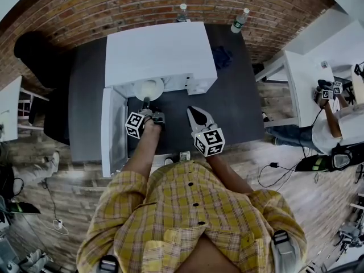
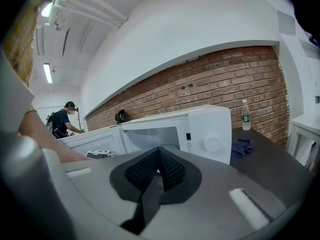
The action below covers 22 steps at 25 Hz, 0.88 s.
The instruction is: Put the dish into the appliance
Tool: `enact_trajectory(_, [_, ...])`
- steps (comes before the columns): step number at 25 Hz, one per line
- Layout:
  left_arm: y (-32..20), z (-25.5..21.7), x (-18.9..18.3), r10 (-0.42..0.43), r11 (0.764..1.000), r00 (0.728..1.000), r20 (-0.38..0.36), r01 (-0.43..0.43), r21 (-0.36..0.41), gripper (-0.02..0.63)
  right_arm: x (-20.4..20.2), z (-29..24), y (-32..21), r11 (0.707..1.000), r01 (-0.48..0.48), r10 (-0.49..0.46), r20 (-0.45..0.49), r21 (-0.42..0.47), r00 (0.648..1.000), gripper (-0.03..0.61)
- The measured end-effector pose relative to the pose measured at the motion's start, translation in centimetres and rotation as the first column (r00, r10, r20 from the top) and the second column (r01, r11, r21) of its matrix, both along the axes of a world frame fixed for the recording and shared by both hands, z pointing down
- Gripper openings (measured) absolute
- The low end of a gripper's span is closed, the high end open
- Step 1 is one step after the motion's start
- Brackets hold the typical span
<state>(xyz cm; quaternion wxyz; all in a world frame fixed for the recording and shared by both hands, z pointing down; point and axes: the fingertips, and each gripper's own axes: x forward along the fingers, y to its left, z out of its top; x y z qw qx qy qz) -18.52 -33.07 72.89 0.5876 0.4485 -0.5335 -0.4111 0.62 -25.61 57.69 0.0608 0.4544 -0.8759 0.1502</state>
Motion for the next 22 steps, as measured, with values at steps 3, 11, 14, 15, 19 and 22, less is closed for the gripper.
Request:
enact_trajectory(3, [-0.3,0.2,0.1,0.003,1.0,1.0,-0.001,-0.003,-0.003,0.014,0.1,0.1,-0.2,1.0,-0.003,0.003,-0.003,-0.002,1.0,0.003])
enact_trajectory(11, [-1.4,0.5,0.5,0.003,1.0,1.0,-0.002,-0.003,-0.002,0.014,0.4,0.3,-0.8,1.0,-0.014,0.014,0.002,-0.006,1.0,0.003])
enact_trajectory(14, [-1.8,0.8,0.6,-0.008,1.0,1.0,-0.015,0.008,0.009,0.014,0.5,0.4,-0.9,1.0,-0.015,0.015,0.001,-0.01,1.0,0.003])
enact_trajectory(15, [-1.9,0.9,0.6,-0.01,1.0,1.0,-0.017,0.01,0.013,0.014,0.5,0.4,-1.0,1.0,-0.015,0.015,0.0,-0.011,1.0,0.003])
enact_trajectory(19, [-2.1,1.1,0.9,-0.015,1.0,1.0,-0.023,0.015,0.024,0.014,0.5,0.6,-0.9,1.0,-0.008,0.008,-0.003,-0.017,1.0,0.003])
enact_trajectory(22, [-2.2,1.3,1.1,-0.01,0.999,1.0,-0.017,0.011,0.033,0.014,0.5,0.6,-0.9,1.0,-0.012,0.012,-0.007,-0.016,1.0,0.003])
